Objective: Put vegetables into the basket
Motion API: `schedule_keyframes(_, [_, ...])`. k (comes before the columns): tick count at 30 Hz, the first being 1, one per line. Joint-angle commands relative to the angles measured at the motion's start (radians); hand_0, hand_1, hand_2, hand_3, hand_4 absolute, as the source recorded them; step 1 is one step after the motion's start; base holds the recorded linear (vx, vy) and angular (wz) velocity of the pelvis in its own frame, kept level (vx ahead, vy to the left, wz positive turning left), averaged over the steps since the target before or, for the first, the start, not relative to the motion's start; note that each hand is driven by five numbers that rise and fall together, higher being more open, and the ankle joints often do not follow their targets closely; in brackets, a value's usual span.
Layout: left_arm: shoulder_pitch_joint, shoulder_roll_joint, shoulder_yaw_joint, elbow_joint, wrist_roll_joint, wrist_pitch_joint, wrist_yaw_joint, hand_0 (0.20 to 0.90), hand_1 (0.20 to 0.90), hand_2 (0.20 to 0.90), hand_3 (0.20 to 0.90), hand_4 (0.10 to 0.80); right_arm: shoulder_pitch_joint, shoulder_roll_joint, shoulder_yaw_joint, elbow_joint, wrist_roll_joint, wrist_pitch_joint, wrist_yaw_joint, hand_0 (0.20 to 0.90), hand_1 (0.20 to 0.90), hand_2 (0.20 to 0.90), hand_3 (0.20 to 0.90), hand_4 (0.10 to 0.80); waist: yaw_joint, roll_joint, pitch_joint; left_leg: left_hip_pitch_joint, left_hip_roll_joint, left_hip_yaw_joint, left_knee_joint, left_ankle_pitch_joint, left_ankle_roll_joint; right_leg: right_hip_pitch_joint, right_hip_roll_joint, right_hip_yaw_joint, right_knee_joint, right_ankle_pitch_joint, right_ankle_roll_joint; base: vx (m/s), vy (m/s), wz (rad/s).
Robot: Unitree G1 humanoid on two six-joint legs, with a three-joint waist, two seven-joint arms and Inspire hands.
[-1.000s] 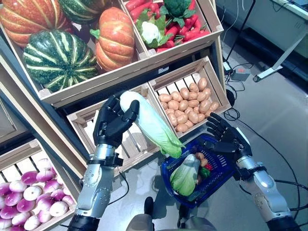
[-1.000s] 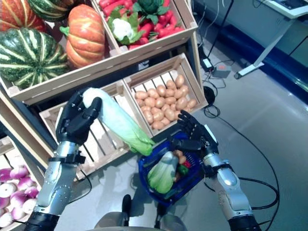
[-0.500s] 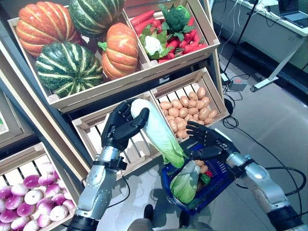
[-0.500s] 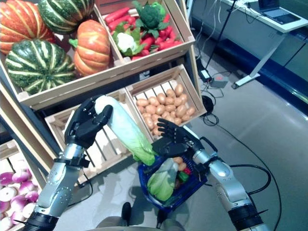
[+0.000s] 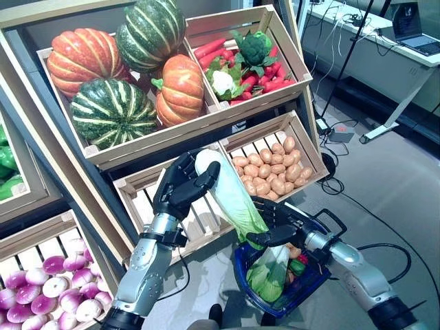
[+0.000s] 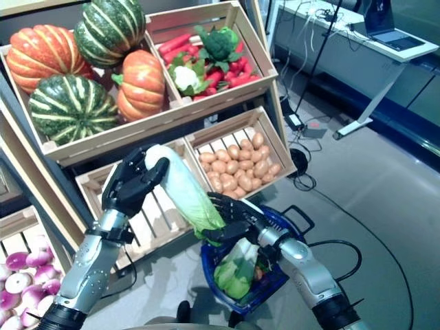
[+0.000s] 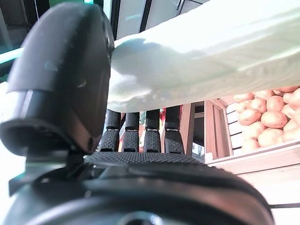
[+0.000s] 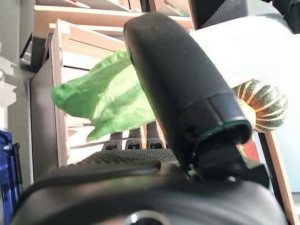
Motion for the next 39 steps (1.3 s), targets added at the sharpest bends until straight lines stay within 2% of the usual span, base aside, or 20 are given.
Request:
schedule_keyframes(1, [-0.098,0.001,-0.002,-0.024,-0.016,-0.090,-0.037,0.300,0.300,0.300,0.300,0.400,-0.088,0.048,0.028,0.002,0.062,-0.041,-0.069,0.900,0.900,0.900,0.900,0.800,0.014,-0.048,-0.088,0.006,-0.007,-0.006,0.001,-0.060,-0.028,0.036,-0.090,-0.034,0.001,0.026,0.054,-0.004,0.006,0.05])
schedule_keyframes(4, [-0.101,0.003,-0.008,-0.018,-0.017,-0.093,-0.035,0.300,0.300,0.300,0.300,0.400,-0.092,0.061,0.032,0.018,0.062,-0.047,-0.097,0.900,0.900,0.900,0.900,0.800,0.014,-0.047,-0.088,0.005,-0.008,-0.008,0.001,-0.060,-0.027,0.036,-0.091,-0.035,0.001,0.026,0.053,0.001,0.004,0.08])
schedule_keyframes(8, [-0.106,-0.001,-0.011,-0.021,-0.019,-0.082,-0.034,0.300,0.300,0.300,0.300,0.400,-0.096,0.090,0.031,0.036,0.053,-0.035,-0.194,0.900,0.900,0.900,0.900,0.800,0.012,-0.044,-0.089,0.006,-0.009,-0.010,0.001,-0.061,-0.026,0.035,-0.094,-0.032,0.001,0.028,0.054,0.002,0.005,0.02])
schedule_keyframes(11, [-0.106,-0.005,-0.017,-0.031,-0.019,-0.078,-0.028,0.300,0.300,0.300,0.300,0.400,-0.095,0.108,0.039,0.037,0.038,-0.018,-0.213,0.900,0.900,0.900,0.900,0.800,0.010,-0.042,-0.090,0.006,-0.009,-0.007,0.001,-0.062,-0.025,0.033,-0.095,-0.028,0.001,0.029,0.055,0.000,0.000,0.00])
schedule_keyframes(16, [-0.113,-0.002,-0.021,-0.039,-0.035,-0.053,-0.031,0.300,0.300,0.300,0.300,0.400,-0.109,0.105,0.058,0.030,0.047,0.000,-0.160,0.900,0.900,0.900,0.900,0.800,0.010,-0.041,-0.091,0.006,-0.009,-0.007,0.001,-0.062,-0.025,0.031,-0.096,-0.026,0.001,0.029,0.055,0.000,0.000,0.00])
schedule_keyframes(22, [-0.113,0.013,-0.045,-0.036,-0.052,0.013,-0.135,0.300,0.300,0.300,0.300,0.400,-0.123,0.085,0.078,0.015,0.092,-0.010,-0.034,0.900,0.900,0.900,0.900,0.800,0.015,-0.042,-0.094,0.004,-0.009,-0.009,0.001,-0.060,-0.025,0.031,-0.096,-0.027,0.001,0.029,0.054,0.000,0.000,0.00])
schedule_keyframes(25, [-0.112,0.023,-0.059,-0.023,-0.046,0.015,-0.171,0.300,0.300,0.300,0.300,0.400,-0.124,0.074,0.083,0.020,0.083,-0.011,-0.002,0.900,0.900,0.900,0.900,0.800,0.014,-0.041,-0.099,0.005,-0.009,-0.010,0.001,-0.060,-0.024,0.031,-0.097,-0.024,0.001,0.029,0.056,0.000,0.000,0.00])
schedule_keyframes(26, [-0.110,0.026,-0.061,-0.023,-0.049,0.015,-0.175,0.300,0.300,0.300,0.300,0.400,-0.123,0.069,0.088,0.021,0.083,-0.014,0.001,0.796,0.796,0.796,0.796,0.731,0.014,-0.041,-0.100,0.005,-0.009,-0.008,0.001,-0.060,-0.024,0.031,-0.097,-0.022,0.001,0.029,0.057,0.000,0.000,0.00])
schedule_keyframes(27, [-0.109,0.030,-0.060,-0.020,-0.060,0.013,-0.185,0.300,0.300,0.300,0.300,0.400,-0.121,0.064,0.088,0.024,0.087,-0.015,-0.002,0.413,0.413,0.413,0.413,0.475,0.014,-0.040,-0.101,0.005,-0.009,-0.008,0.001,-0.061,-0.024,0.031,-0.097,-0.022,0.001,0.028,0.057,0.000,0.000,0.00])
schedule_keyframes(28, [-0.109,0.031,-0.061,-0.020,-0.072,0.015,-0.190,0.300,0.300,0.300,0.300,0.400,-0.120,0.063,0.087,0.028,0.090,-0.016,-0.006,0.300,0.300,0.300,0.300,0.400,0.014,-0.040,-0.102,0.006,-0.009,-0.008,0.001,-0.061,-0.023,0.032,-0.097,-0.021,0.001,0.028,0.057,0.000,0.000,0.00])
schedule_keyframes(39, [-0.118,0.040,-0.060,-0.026,-0.096,0.018,-0.210,0.300,0.300,0.300,0.300,0.400,-0.107,0.048,0.075,0.034,0.093,-0.019,-0.017,0.300,0.300,0.300,0.300,0.400,0.004,-0.037,-0.102,0.006,-0.009,0.000,0.001,-0.062,-0.022,0.026,-0.095,-0.009,0.001,0.031,0.059,0.000,0.000,0.00])
